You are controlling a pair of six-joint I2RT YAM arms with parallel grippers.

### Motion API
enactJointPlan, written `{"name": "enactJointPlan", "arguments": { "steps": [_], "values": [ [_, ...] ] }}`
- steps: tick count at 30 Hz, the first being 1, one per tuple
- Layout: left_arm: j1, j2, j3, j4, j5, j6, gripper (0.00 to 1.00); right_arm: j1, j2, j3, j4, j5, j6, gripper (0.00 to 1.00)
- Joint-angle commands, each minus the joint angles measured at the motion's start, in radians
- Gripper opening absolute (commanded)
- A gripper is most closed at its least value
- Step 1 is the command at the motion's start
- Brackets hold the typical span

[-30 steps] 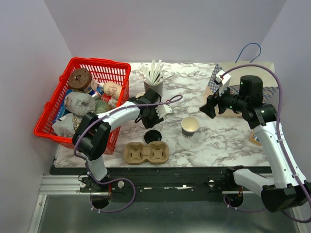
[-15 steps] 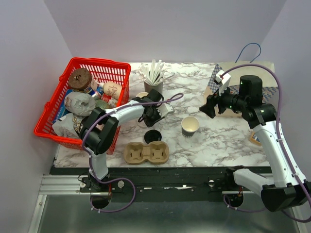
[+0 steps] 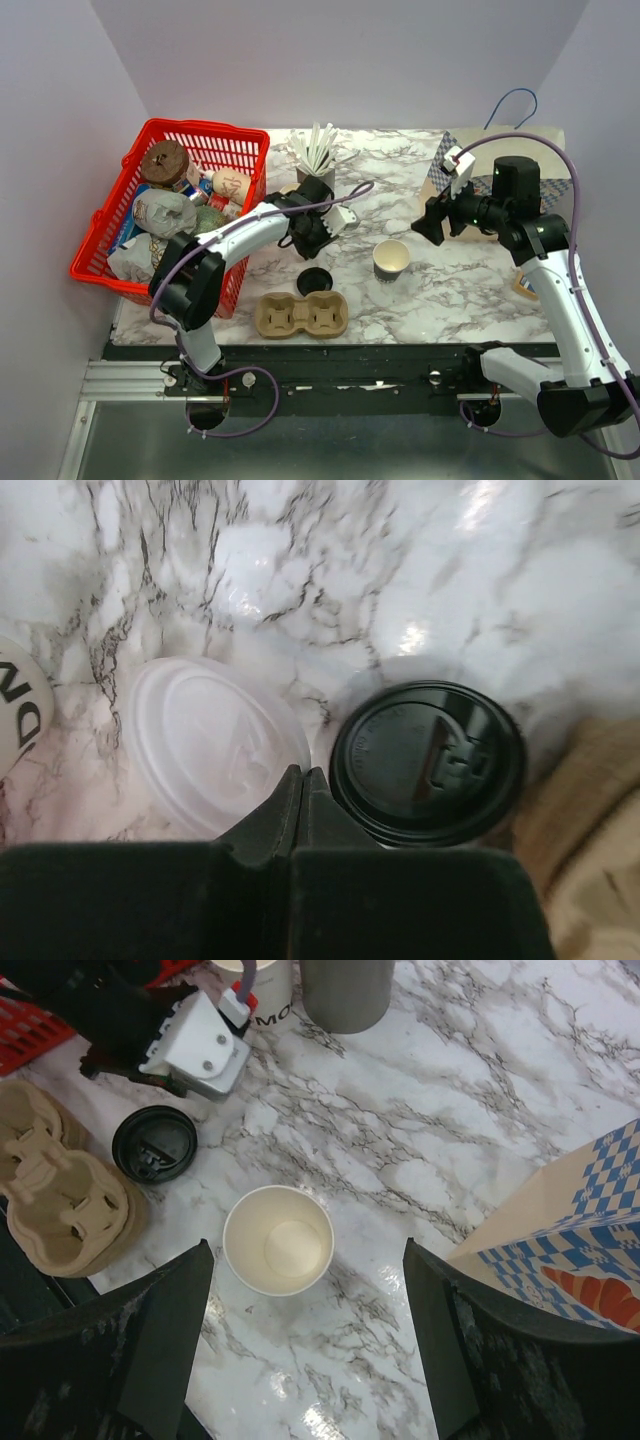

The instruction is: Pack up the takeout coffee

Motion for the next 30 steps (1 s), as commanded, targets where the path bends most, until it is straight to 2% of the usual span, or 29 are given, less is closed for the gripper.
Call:
{"name": "enactJointPlan", "arguments": {
  "steps": [1, 3, 4, 6, 11, 14, 16, 17, 19, 20, 26, 30],
  "values": [
    [-0.004, -0.093, 0.096, -0.148, 0.249, 0.002, 0.00, 0.000, -0.023, 0.027, -0.060, 0.036, 0.004, 0.86],
    [-0.007, -0.123, 0.111, -0.169, 0.311, 0.011, 0.00, -0.005, -0.026, 0.038, -0.068, 0.045, 0.027, 0.86],
    [-0.007, -0.135, 0.114, -0.169, 0.387, 0.032, 0.00, -0.019, -0.029, 0.041, -0.067, 0.042, 0.066, 0.86],
    [-0.010, -0.175, 0.108, -0.125, 0.429, 0.031, 0.00, -0.048, -0.030, 0.044, -0.064, 0.021, 0.113, 0.86],
    [-0.014, -0.184, 0.160, -0.012, 0.573, 0.016, 0.00, -0.189, -0.058, -0.023, -0.015, -0.126, 0.262, 0.87],
    [-0.027, -0.157, 0.220, 0.118, 0.645, -0.123, 0.00, -0.295, -0.059, -0.076, 0.008, -0.211, 0.310, 0.90],
    [-0.052, -0.140, 0.228, 0.233, 0.699, -0.298, 0.00, -0.347, -0.059, -0.117, 0.036, -0.261, 0.328, 0.92],
    [-0.059, -0.135, 0.216, 0.396, 0.713, -0.370, 0.00, -0.361, -0.061, -0.128, 0.060, -0.287, 0.369, 0.93],
    [-0.078, -0.130, 0.156, 0.567, 0.704, -0.587, 0.00, -0.393, -0.050, -0.146, 0.071, -0.358, 0.380, 0.94],
    [-0.083, -0.127, 0.136, 0.717, 0.696, -0.648, 0.00, -0.401, -0.046, -0.162, 0.074, -0.380, 0.380, 0.94],
    [-0.119, -0.034, 0.019, 1.195, 0.669, -1.014, 0.00, -0.474, -0.006, -0.252, 0.110, -0.478, 0.379, 0.96],
    [-0.135, 0.041, 0.009, 1.286, 0.693, -1.119, 0.00, -0.490, 0.028, -0.339, 0.168, -0.539, 0.374, 0.98]
  ]
}}
